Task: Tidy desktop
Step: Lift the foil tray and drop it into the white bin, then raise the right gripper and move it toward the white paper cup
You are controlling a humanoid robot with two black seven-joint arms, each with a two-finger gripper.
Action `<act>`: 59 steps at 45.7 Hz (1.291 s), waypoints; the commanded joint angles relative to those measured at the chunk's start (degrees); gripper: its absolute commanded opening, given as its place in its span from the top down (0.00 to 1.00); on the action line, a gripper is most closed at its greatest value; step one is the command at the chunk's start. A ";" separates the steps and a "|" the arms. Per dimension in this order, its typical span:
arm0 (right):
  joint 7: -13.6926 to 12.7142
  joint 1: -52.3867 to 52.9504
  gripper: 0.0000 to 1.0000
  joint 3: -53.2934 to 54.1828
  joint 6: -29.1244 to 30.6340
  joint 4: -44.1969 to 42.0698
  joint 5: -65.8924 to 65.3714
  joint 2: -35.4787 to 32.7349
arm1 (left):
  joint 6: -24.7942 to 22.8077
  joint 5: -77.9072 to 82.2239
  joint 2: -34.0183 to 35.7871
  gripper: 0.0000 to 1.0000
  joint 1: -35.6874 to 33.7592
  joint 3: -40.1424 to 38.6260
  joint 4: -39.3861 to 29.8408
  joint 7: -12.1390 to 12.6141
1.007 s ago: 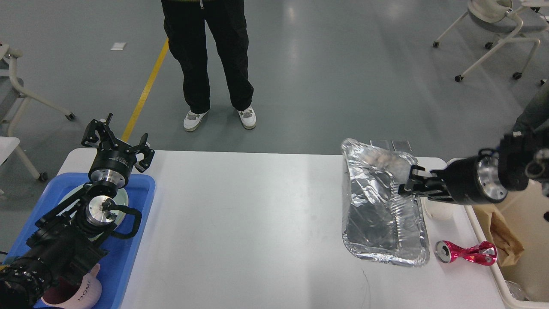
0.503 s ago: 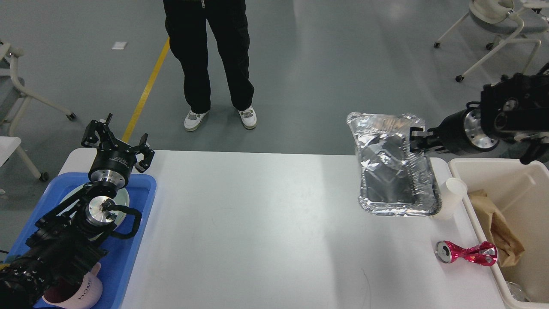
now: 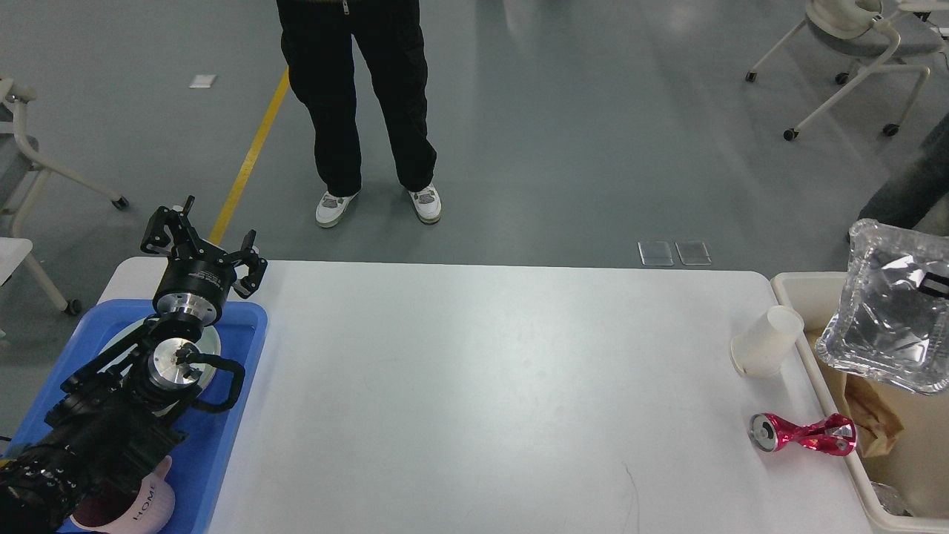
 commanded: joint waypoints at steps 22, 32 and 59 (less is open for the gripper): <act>-5.08 -3.19 0.00 5.35 -5.87 0.13 3.35 2.33 | 0.00 0.00 0.00 0.04 0.00 0.02 0.00 0.00; -4.38 17.89 0.00 6.06 -5.08 16.10 3.17 2.24 | 0.00 0.00 0.00 0.04 0.00 0.02 0.00 0.00; 11.44 63.45 0.00 6.42 6.00 89.17 0.45 4.79 | 0.00 0.00 0.00 0.04 0.00 0.02 0.00 0.00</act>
